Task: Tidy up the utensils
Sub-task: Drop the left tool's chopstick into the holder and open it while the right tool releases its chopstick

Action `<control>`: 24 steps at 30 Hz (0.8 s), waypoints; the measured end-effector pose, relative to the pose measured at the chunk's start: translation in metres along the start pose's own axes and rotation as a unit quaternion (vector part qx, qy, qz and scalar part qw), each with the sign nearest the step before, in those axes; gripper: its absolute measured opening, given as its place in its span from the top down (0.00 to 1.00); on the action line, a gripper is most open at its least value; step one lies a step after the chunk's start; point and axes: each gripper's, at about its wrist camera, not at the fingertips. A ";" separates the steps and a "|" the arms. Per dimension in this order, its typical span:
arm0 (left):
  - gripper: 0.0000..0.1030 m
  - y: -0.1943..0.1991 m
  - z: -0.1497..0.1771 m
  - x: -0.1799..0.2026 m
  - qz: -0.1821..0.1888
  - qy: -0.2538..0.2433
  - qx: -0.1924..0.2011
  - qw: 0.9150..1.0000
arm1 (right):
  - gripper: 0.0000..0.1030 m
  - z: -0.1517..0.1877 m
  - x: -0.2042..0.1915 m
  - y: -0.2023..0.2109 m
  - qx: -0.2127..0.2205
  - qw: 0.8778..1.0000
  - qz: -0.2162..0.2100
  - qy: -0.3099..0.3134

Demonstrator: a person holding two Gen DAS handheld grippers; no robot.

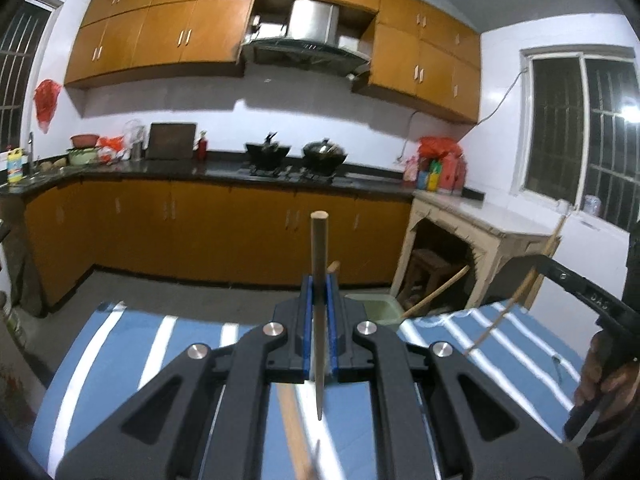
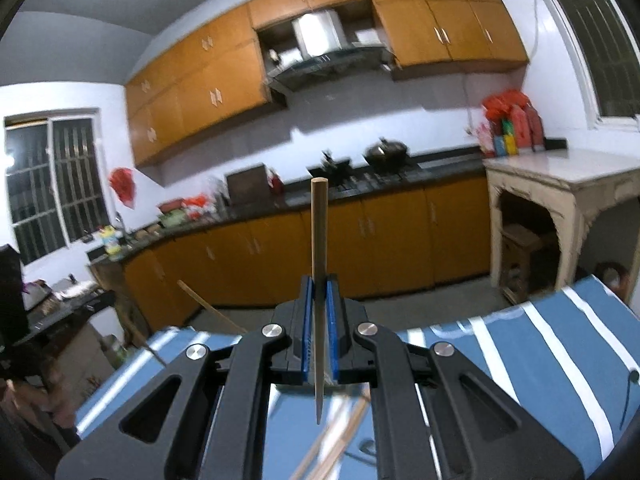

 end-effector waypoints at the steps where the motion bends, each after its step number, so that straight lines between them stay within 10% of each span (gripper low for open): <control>1: 0.92 -0.001 -0.005 0.003 0.001 0.000 0.007 1.000 | 0.93 -0.005 -0.006 -0.001 0.011 1.000 -0.004 0.003; 10: 0.92 -0.034 -0.062 0.035 -0.022 -0.011 0.081 0.996 | 0.93 -0.030 -0.028 -0.043 0.076 0.997 -0.004 0.004; 24: 0.92 -0.117 -0.043 0.031 -0.053 0.008 0.047 0.998 | 0.92 0.009 -0.005 -0.106 0.024 0.999 0.036 -0.003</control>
Point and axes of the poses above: each gripper's, at about its wrist camera, not at the fingertips, and y roughly against the way its jaws point, x to its right, z to its underside, and after that the axes turned 9 degrees about -y, right-handed
